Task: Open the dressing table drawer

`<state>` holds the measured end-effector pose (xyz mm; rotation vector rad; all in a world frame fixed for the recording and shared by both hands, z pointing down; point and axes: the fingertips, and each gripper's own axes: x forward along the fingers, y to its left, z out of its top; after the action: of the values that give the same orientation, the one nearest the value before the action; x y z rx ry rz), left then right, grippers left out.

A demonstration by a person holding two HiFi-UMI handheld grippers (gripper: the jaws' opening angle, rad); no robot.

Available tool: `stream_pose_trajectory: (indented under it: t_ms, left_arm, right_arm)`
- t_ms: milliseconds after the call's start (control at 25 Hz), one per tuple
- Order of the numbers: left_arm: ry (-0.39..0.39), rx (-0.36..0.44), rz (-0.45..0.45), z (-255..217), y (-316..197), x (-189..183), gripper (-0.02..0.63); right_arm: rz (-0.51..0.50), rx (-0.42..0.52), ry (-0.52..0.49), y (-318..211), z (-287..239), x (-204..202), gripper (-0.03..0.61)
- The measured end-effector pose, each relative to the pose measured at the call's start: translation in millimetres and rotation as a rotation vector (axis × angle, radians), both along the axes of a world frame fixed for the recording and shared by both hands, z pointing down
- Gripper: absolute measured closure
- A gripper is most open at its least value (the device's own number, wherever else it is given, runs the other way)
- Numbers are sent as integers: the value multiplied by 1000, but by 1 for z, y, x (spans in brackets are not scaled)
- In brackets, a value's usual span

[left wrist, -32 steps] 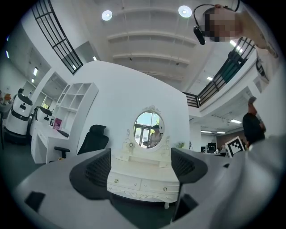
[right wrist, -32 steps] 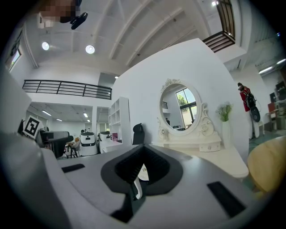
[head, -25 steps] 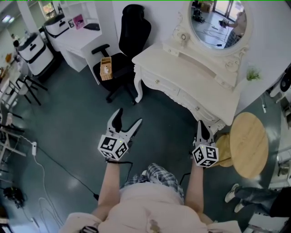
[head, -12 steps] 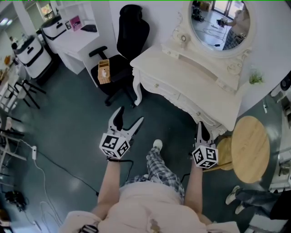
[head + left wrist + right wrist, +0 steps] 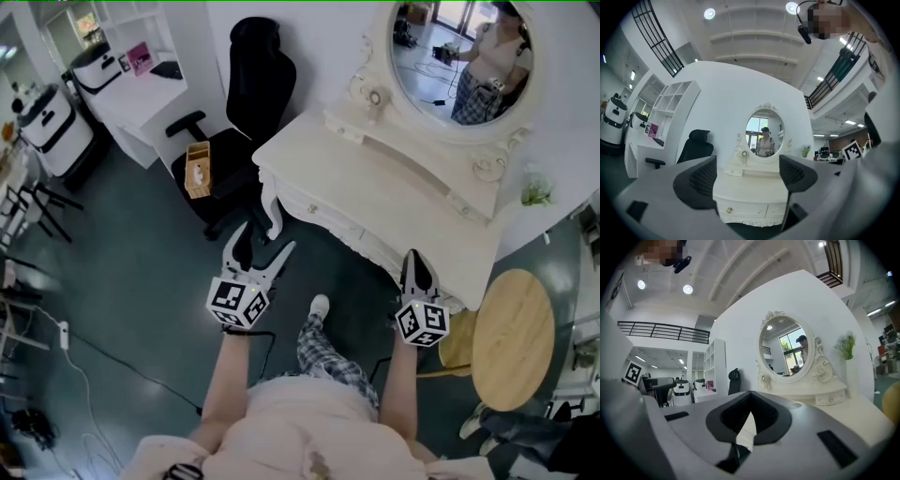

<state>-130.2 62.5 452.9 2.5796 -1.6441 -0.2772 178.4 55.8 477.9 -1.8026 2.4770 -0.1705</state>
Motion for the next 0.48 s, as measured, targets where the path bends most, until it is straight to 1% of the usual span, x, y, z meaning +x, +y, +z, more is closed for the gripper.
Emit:
stream_pose_trajectory:
  t_ms: [280, 480]
  left_arm:
    - [-12, -4, 21, -15, -147, 27, 216]
    - [-24, -40, 14, -13, -235, 38, 216]
  right_arm:
    - [-8, -16, -7, -137, -11, 11, 563]
    - [-21, -34, -20, -223, -17, 11, 563]
